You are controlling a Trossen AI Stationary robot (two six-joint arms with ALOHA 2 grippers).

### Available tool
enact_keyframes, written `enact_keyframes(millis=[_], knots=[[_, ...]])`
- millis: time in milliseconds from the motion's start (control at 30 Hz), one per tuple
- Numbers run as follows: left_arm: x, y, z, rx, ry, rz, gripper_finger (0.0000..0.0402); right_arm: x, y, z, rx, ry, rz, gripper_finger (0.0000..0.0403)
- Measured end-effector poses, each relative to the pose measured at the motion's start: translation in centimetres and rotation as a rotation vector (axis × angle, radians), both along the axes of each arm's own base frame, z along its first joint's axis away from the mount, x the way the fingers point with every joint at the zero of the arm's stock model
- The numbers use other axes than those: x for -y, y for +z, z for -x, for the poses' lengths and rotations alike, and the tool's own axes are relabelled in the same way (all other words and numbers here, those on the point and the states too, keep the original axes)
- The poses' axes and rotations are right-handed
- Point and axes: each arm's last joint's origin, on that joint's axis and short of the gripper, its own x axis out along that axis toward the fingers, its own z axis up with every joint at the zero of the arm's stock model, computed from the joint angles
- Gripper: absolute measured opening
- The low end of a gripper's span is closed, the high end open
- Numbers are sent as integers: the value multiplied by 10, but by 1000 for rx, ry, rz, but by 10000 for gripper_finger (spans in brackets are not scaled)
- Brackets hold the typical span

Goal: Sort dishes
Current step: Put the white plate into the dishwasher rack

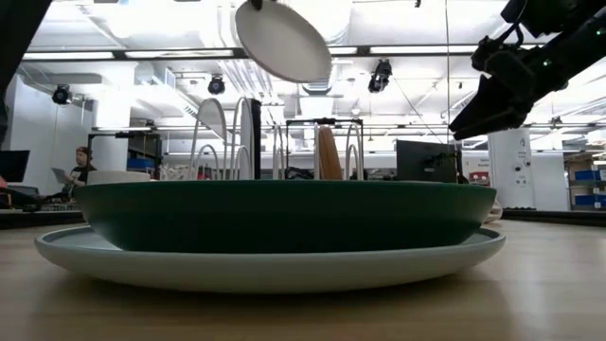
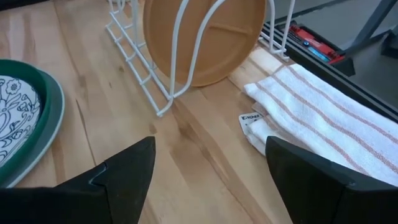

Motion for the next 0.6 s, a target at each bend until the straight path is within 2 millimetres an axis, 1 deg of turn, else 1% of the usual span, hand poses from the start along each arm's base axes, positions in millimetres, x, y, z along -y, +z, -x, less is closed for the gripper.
enact_keyframes(millis=[133, 233, 467, 600], knots=[[-17, -3, 0, 33, 54, 16, 0, 0, -1, -2, -8, 0, -1, 301], [-23, -10, -5, 70, 88, 17, 0, 0, -2, -3, -15, 0, -2, 302], [-27, -20, -15, 67, 115, -13, 0, 1, -6, -6, -41, 1, -4, 293], [-30, -30, -23, -30, 116, -47, 0, 1, -8, -8, -59, 2, -6, 299]])
